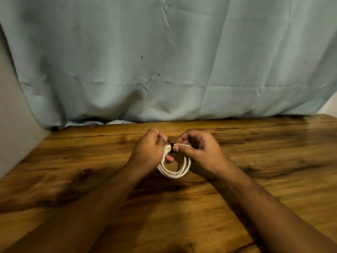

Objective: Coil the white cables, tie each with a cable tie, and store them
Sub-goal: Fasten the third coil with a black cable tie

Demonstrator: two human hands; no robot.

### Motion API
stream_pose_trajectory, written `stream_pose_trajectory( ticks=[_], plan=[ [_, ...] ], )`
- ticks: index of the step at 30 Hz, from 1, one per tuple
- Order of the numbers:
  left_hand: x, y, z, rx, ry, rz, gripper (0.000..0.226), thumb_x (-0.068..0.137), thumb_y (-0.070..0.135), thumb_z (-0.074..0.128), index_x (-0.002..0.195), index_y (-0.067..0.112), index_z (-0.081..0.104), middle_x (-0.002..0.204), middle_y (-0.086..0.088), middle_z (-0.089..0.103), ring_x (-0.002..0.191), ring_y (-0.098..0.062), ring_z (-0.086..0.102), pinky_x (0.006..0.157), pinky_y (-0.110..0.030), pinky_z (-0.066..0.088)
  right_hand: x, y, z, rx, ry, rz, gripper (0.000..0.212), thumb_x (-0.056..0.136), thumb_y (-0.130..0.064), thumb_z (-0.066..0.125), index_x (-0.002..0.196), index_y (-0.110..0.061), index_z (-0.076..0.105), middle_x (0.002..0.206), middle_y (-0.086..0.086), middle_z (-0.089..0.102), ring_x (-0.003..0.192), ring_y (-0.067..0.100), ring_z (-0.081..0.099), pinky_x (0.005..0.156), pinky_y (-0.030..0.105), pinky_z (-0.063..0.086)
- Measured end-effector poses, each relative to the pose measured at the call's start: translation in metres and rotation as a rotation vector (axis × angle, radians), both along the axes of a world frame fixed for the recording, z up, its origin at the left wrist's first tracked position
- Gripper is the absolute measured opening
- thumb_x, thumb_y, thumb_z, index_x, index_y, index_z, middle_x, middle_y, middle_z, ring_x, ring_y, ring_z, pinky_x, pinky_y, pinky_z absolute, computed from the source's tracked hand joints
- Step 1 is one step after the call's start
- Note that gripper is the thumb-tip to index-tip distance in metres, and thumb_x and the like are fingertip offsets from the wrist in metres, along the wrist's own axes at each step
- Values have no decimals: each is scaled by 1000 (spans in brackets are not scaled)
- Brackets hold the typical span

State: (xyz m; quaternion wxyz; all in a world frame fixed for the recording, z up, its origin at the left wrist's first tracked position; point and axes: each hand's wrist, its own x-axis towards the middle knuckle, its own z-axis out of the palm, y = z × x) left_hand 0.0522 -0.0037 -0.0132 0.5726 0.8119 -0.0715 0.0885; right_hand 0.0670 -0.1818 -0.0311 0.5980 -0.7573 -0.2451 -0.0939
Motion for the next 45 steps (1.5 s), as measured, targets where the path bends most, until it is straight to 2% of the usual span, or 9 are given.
stream_pose_trajectory(
  ticks=[6, 9, 14, 20, 26, 33, 38, 42, 45],
  plan=[
    [2, -1, -5, -30, -22, 102, 8, 108, 19, 44, 105, 13, 49, 89, -13, 70, 53, -23, 73, 50, -32, 59, 2, 5, -3, -71, -42, -13, 30, 78, -33, 83, 107, -31, 74, 89, 7, 76, 84, 29, 73, 80, 53, 60],
    [3, 0, -8, -54, -38, 86, 7, 108, 19, 46, 106, 14, 51, 88, -13, 71, 56, -24, 73, 53, -34, 60, 1, 6, -3, -161, -93, -38, 30, 83, -29, 81, 112, -25, 77, 97, -4, 79, 94, 18, 75, 87, 53, 60],
    [4, -1, -8, -165, -10, -32, 10, 105, 19, 54, 110, 10, 57, 82, -14, 75, 66, -25, 74, 54, -27, 57, 3, 3, -2, -152, -101, -99, 20, 86, -17, 80, 105, -19, 78, 98, -7, 80, 94, 13, 76, 87, 52, 61],
    [3, 3, -7, -351, 193, -171, 25, 100, 24, 63, 110, 3, 72, 97, -21, 77, 79, -24, 74, 61, -22, 59, 3, -2, -2, -156, -102, -117, 18, 87, -20, 81, 104, -23, 77, 97, -7, 79, 92, 14, 76, 84, 52, 61],
    [3, -1, -4, -492, 227, -67, 31, 89, 17, 78, 114, 6, 63, 93, -16, 79, 68, -19, 75, 62, -26, 62, 4, -3, -2, -193, -164, -152, 18, 85, -22, 82, 103, -22, 78, 94, -8, 79, 89, 12, 75, 81, 50, 61],
    [7, 6, -7, -315, 239, -132, 28, 92, 30, 74, 102, 5, 75, 92, -14, 79, 78, -21, 75, 83, -38, 59, 0, -4, 2, -235, -193, -171, 19, 85, -23, 83, 104, -21, 78, 95, -9, 78, 89, 8, 74, 81, 47, 61],
    [8, 5, -8, -244, 32, -104, 7, 95, 12, 69, 91, 8, 67, 67, -6, 68, 58, -16, 61, 60, -33, 55, 0, 0, -3, -203, -124, -145, 20, 84, -28, 82, 103, -23, 78, 94, -7, 79, 88, 14, 75, 80, 51, 61],
    [9, 5, -14, 100, -239, -22, 9, 99, 18, 64, 90, 15, 63, 72, -10, 66, 63, -18, 61, 60, -38, 53, -1, -1, -3, -267, -146, -152, 20, 86, -30, 82, 104, -23, 77, 95, -9, 78, 89, 10, 74, 80, 48, 60],
    [6, 4, -16, 83, -283, 6, 11, 100, 13, 61, 90, 14, 59, 62, 2, 61, 53, -7, 60, 55, -36, 58, -4, 1, -1, -324, -214, -151, 19, 86, -27, 82, 103, -22, 76, 94, -8, 78, 87, 9, 73, 77, 45, 58]
  ],
)
